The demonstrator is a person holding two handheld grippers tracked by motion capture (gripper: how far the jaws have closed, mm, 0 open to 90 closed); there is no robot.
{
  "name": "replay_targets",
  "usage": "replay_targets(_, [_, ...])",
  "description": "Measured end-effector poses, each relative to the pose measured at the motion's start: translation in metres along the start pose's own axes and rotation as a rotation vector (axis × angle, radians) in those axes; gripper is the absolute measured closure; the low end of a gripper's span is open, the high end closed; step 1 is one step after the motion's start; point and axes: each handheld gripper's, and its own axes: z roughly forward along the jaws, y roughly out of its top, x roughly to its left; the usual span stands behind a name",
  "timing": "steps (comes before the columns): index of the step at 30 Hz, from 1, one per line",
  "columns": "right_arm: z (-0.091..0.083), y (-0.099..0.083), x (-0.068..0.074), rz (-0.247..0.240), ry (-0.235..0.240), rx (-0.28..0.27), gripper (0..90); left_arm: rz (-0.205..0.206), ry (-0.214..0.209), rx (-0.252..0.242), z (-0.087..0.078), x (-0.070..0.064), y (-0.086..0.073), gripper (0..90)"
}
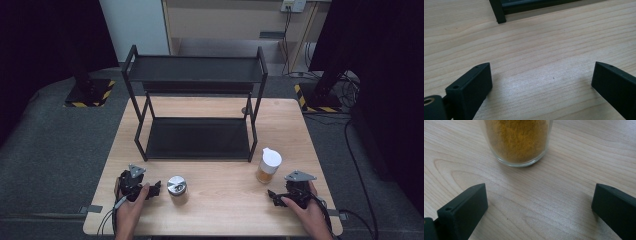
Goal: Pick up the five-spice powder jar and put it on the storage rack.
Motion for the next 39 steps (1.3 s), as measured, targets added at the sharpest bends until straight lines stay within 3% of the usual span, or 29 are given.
replay_targets(8, [0.0,0.0,0.0,0.0,0.0,0.0,1.4,-0.016,-0.008,-0.025,-0.006,-0.001,0.0,2.1])
replay_targets(13, [0.0,0.0,0.0,0.0,0.0,0.0,1.4,-0.031,-0.002,-0.064,-0.015,-0.002,-0.002,2.1])
replay_targets(19, [0.0,0.0,0.0,0.0,0.0,0.0,1.4,-0.052,-0.026,-0.111,-0.027,-0.001,-0.004,2.1])
replay_targets(31, [0.0,0.0,0.0,0.0,0.0,0.0,1.4,-0.052,-0.006,-0.156,-0.041,-0.002,-0.006,2.2])
replay_targets(39, [0.0,0.0,0.0,0.0,0.0,0.0,1.4,-0.056,-0.015,-0.199,-0.052,-0.006,-0.007,2.2])
